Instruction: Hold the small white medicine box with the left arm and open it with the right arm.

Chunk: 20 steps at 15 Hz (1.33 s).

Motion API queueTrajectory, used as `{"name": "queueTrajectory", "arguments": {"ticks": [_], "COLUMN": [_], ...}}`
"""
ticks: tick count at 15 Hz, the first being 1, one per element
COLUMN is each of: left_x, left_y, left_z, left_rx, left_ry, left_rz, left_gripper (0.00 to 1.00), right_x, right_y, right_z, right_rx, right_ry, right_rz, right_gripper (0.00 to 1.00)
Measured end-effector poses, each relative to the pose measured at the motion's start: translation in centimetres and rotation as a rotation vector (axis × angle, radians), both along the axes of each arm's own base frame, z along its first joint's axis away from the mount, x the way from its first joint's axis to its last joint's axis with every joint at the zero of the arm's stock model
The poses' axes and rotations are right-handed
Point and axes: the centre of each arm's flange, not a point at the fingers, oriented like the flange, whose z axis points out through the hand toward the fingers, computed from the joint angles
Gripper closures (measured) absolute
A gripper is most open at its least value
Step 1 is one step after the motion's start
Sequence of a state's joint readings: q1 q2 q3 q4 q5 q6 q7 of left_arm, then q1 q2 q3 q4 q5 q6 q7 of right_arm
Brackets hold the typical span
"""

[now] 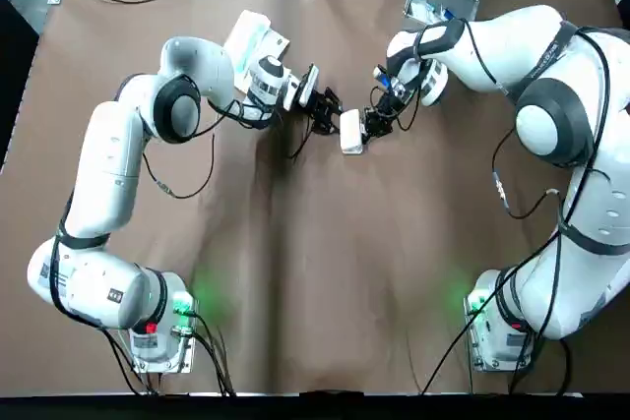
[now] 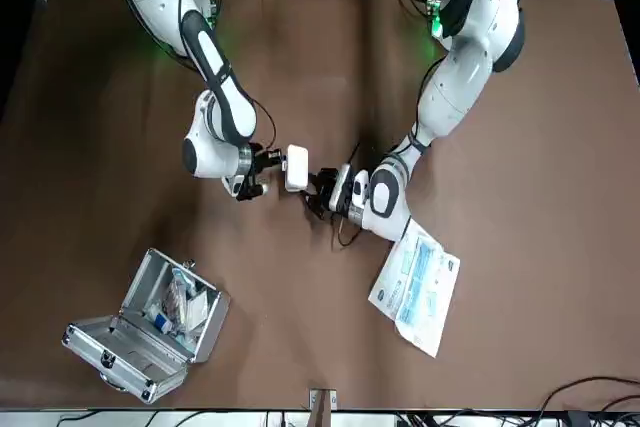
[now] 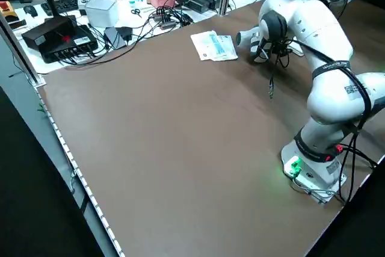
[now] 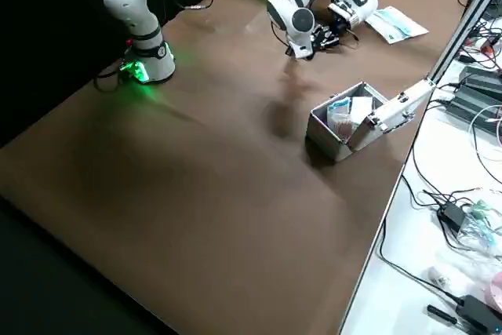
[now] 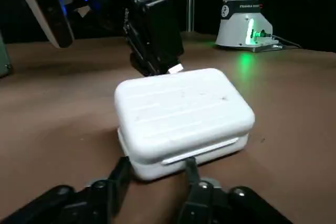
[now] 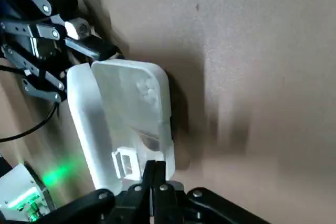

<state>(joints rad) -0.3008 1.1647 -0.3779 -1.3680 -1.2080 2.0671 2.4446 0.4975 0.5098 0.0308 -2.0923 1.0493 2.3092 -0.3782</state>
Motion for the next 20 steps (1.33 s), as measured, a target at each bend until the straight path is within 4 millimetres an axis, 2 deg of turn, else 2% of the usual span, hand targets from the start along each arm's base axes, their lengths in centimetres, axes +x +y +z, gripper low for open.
{"name": "queueTrajectory", "arguments": {"ticks": [1, 2, 11, 20], "left_x": [0.2, 0.2, 0.2, 0.2], "left_y": [0.2, 0.2, 0.2, 0.2], "left_z": [0.1, 0.1, 0.1, 0.1], "left_rx": [0.001, 0.001, 0.001, 0.002], "left_ry": [-0.002, -0.003, -0.003, -0.003], "left_rz": [0.004, 0.004, 0.004, 0.004], "left_gripper": [0.55, 0.57, 0.57, 0.56], "right_x": [0.1, 0.1, 0.3, 1.3], "right_y": [0.0, 0.0, 1.1, 1.2], "right_z": [0.1, 0.1, 1.2, 2.4], "right_rx": [0.005, 0.008, 0.075, 0.121], "right_ry": [0.004, 0.007, 0.062, 0.094], "right_rz": [0.001, 0.002, 0.026, 0.026], "right_gripper": [0.99, 0.99, 0.99, 0.99]}}
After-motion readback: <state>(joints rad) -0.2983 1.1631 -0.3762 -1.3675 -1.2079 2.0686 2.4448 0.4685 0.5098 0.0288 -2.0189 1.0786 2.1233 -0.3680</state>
